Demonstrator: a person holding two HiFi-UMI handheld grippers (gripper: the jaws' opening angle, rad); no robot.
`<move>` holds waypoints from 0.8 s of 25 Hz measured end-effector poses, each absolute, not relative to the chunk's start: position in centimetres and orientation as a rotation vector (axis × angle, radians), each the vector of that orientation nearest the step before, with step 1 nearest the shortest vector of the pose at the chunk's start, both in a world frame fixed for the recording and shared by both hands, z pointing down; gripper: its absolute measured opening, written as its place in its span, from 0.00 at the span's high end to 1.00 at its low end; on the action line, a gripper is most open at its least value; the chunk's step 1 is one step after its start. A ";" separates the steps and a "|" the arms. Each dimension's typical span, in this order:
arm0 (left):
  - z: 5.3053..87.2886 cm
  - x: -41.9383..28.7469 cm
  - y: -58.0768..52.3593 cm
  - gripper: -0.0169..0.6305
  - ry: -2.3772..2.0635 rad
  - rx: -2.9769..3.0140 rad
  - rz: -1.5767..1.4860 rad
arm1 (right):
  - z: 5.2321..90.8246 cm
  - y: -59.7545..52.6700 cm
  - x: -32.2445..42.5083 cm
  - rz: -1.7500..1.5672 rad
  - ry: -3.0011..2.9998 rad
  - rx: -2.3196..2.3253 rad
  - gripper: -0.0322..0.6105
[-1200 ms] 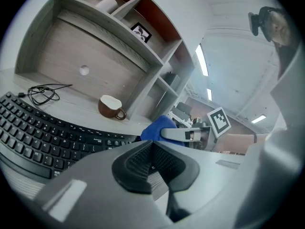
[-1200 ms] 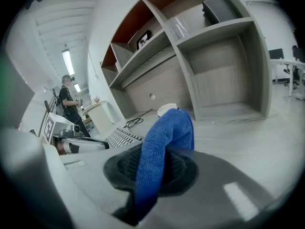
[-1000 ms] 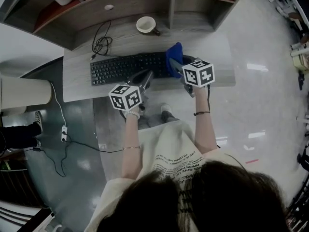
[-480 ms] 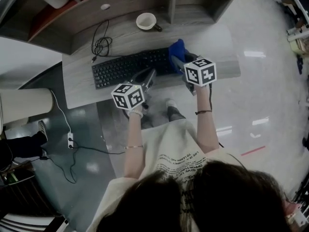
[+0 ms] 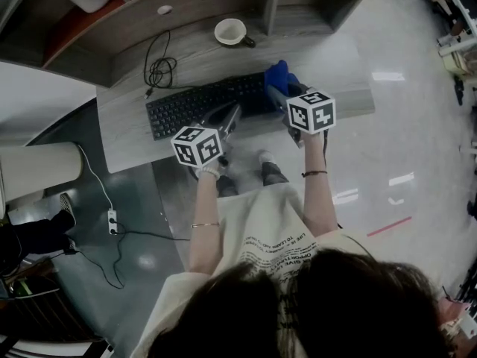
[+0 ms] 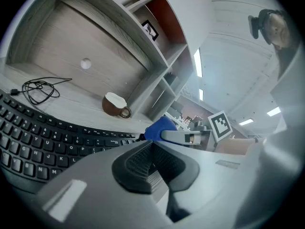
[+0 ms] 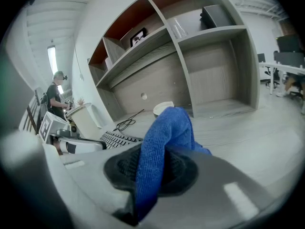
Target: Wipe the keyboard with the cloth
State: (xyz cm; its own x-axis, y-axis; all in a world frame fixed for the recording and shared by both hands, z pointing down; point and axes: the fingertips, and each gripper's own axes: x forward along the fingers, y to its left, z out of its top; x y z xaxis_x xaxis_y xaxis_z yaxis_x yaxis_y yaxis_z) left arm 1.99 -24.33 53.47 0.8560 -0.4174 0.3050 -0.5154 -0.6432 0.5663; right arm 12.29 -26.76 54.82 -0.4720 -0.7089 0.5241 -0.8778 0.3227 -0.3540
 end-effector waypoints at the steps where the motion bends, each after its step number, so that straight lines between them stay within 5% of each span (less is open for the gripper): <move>1: 53.5 1.9 -24.4 0.98 -0.667 2.360 0.194 | 54.9 -26.8 12.2 0.887 -2.316 1.437 0.86; 20: 53.5 0.5 -24.8 0.98 -0.610 2.374 0.209 | 54.8 -27.0 10.1 0.892 -2.311 1.470 0.86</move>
